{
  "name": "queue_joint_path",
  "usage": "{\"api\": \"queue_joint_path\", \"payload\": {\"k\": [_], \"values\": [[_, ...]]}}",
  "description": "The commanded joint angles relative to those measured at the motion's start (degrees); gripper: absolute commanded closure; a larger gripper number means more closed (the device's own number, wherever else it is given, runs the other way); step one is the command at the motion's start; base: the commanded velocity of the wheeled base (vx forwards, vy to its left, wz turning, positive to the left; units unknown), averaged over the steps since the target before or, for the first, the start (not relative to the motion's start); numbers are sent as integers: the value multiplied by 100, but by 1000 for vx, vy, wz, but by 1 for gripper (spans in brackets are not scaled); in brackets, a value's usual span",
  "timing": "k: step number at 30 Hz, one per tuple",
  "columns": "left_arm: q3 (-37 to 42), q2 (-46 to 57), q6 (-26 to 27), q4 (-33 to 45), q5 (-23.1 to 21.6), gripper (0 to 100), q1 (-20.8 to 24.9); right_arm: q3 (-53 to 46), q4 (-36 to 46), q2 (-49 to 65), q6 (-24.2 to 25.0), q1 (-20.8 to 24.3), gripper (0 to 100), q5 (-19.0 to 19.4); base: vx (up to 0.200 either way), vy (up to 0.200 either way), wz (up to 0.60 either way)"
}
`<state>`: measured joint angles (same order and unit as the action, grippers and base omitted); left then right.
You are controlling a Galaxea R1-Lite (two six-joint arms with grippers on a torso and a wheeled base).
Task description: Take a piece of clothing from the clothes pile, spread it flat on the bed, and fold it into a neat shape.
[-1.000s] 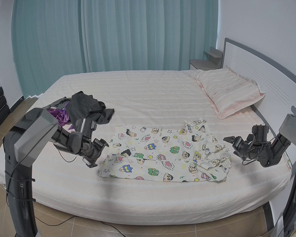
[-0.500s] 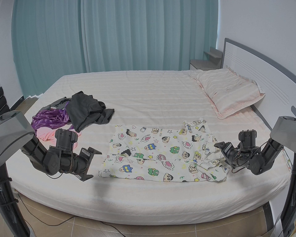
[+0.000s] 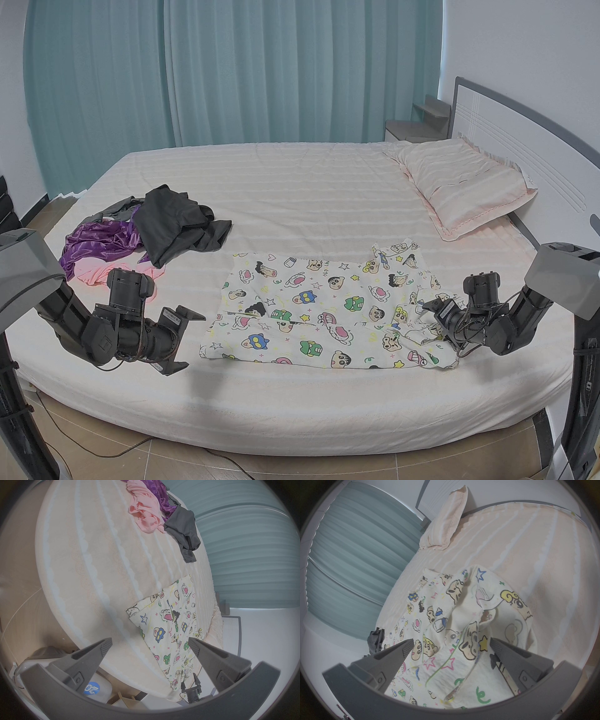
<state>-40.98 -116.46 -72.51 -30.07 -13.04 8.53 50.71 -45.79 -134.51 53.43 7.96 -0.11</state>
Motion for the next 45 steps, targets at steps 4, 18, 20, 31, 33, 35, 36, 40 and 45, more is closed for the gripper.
{"api": "queue_joint_path", "payload": {"k": [4,18,20,31,33,35,36,40,45], "values": [[12,-9,0,-60,12,0,-1,352,255,-277,1,-75,100,-51,0,0,0],[12,-9,0,-60,4,0,-1,431,782,215,1,-49,100,-226,0,0,0],[12,-9,0,-60,4,0,-1,404,940,434,9,-14,100,-226,0,0,0],[56,0,0,-69,12,0,-1,35,1309,1155,18,303,100,-595,0,0,0],[56,0,0,-60,12,0,-1,-193,1300,1296,9,434,100,-701,0,0,0],[56,0,0,-69,12,0,-1,-290,1265,1349,9,496,100,-833,0,0,0],[56,0,0,-60,12,0,-1,-316,1265,1366,9,505,100,-886,0,0,0],[56,0,0,-69,12,0,-1,-316,1318,1533,-35,522,100,-1009,0,0,0],[56,0,0,-69,12,0,8,-185,1503,1683,-70,593,100,-1026,0,0,0]]}}
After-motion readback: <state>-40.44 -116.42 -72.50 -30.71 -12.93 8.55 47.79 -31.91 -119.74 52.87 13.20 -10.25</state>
